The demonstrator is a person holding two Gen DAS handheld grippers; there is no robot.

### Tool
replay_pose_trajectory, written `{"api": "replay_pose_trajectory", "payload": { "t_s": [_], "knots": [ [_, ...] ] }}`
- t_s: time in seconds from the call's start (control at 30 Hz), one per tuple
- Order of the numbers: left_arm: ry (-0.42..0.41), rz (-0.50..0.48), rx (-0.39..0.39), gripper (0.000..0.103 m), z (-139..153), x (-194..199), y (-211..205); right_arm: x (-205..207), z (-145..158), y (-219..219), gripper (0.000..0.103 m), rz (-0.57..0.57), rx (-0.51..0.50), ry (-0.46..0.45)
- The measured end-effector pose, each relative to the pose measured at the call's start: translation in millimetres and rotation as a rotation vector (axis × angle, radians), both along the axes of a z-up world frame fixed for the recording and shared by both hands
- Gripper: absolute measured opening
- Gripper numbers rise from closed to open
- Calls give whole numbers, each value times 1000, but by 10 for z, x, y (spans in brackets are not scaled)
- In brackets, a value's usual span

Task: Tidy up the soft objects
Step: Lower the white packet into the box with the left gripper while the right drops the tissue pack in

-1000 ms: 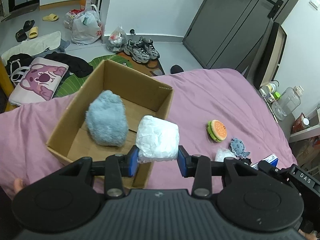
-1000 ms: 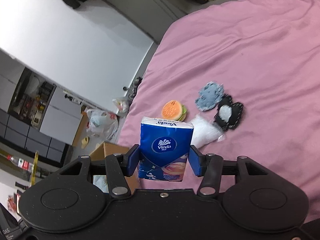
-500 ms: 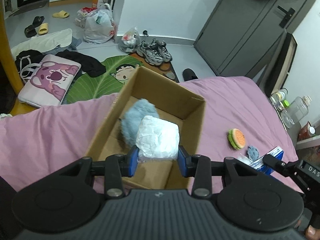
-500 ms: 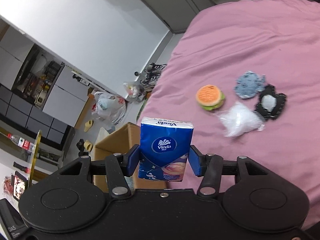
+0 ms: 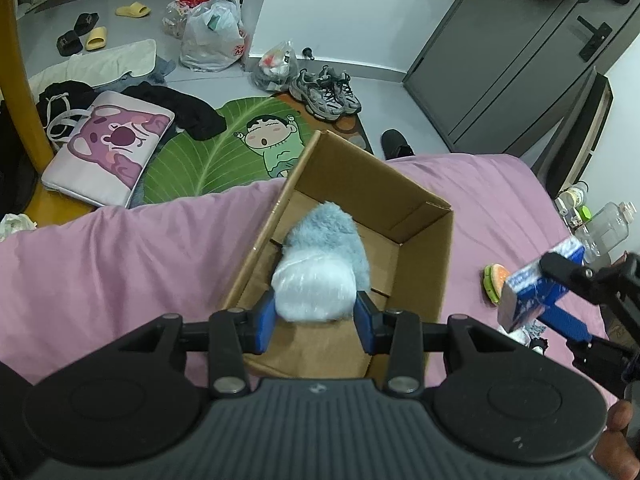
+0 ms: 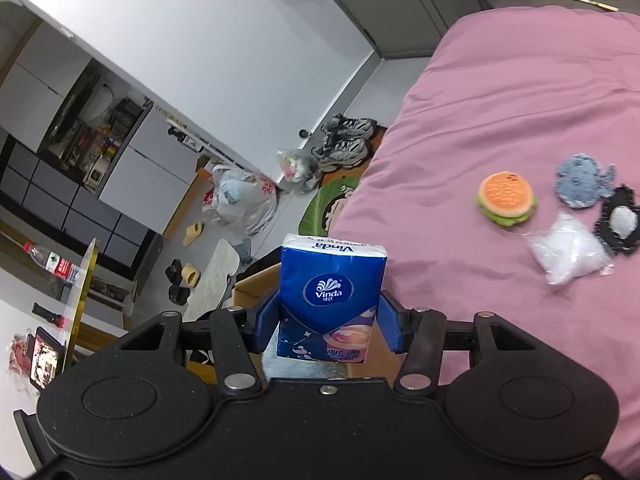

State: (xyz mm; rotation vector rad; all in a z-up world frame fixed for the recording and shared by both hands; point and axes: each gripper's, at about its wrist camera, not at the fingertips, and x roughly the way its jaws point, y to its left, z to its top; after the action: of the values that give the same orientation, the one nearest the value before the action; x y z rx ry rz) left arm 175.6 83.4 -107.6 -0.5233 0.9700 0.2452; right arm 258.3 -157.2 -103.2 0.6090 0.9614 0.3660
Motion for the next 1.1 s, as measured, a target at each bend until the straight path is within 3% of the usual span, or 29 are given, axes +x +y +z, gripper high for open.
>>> {"api": "replay_pose_trajectory", "payload": {
  "t_s": [0.13,0.4,0.53,0.8,0.93,1.1],
  "knots": [
    [7,7,-33,50,-11,29,81,91,-2,198,51,28,-11,11],
    [9,21,-4,55,82,86,242,217,30,575,54,77,-29,16],
    [13,34,16,60,79,114,290,260,33,651,69,88,-3,33],
    [11,52,49,70,89,111,246,146,88,457,79,77,-52,29],
    [-8,62,83,84,160,83,153,81,159,304,81,72,-74,12],
    [-41,32,129,88,311,45,-1,27,251,95,86,64,-85,-7]
  ]
}}
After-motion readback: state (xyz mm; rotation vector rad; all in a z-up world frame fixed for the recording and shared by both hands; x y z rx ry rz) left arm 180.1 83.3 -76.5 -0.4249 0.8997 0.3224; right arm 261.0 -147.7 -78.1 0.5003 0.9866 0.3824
